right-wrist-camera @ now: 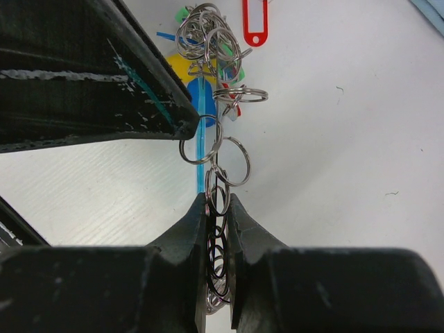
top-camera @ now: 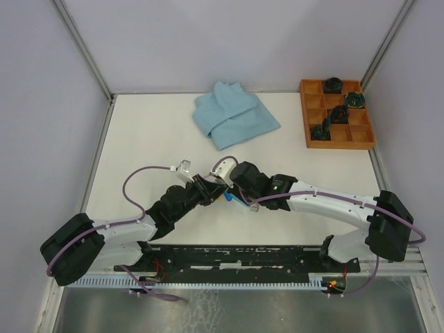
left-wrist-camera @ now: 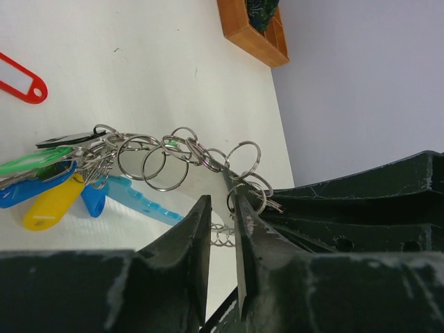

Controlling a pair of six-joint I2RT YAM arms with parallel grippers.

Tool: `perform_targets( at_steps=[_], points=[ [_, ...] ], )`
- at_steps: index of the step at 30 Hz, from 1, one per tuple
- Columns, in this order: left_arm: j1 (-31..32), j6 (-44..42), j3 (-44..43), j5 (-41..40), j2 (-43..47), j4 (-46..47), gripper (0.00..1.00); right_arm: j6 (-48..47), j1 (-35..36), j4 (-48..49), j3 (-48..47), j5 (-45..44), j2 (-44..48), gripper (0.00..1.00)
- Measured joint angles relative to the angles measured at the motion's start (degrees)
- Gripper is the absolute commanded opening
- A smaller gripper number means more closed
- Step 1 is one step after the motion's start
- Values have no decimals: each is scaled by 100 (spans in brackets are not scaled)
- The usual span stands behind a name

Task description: Put the keys on the keyring

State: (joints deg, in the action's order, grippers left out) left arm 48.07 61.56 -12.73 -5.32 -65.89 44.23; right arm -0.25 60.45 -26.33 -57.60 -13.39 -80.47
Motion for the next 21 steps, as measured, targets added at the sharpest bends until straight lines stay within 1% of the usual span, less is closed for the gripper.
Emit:
perform_targets(
  at_steps=[4, 6, 12, 21],
  points=[
    [0, -155, 0, -7, 337, -402, 39, -31, 4, 24, 74, -26, 31, 1],
    [0, -164, 0, -4, 498, -538, 42, -55, 4, 42, 85, -42, 42, 1],
    [0, -146, 0, 35, 518, -662, 42, -101, 4, 131, 85, -68, 44, 1],
    [0, 57, 0, 138, 13, -466, 41, -114, 4, 190, 85, -68, 44, 1]
  ],
)
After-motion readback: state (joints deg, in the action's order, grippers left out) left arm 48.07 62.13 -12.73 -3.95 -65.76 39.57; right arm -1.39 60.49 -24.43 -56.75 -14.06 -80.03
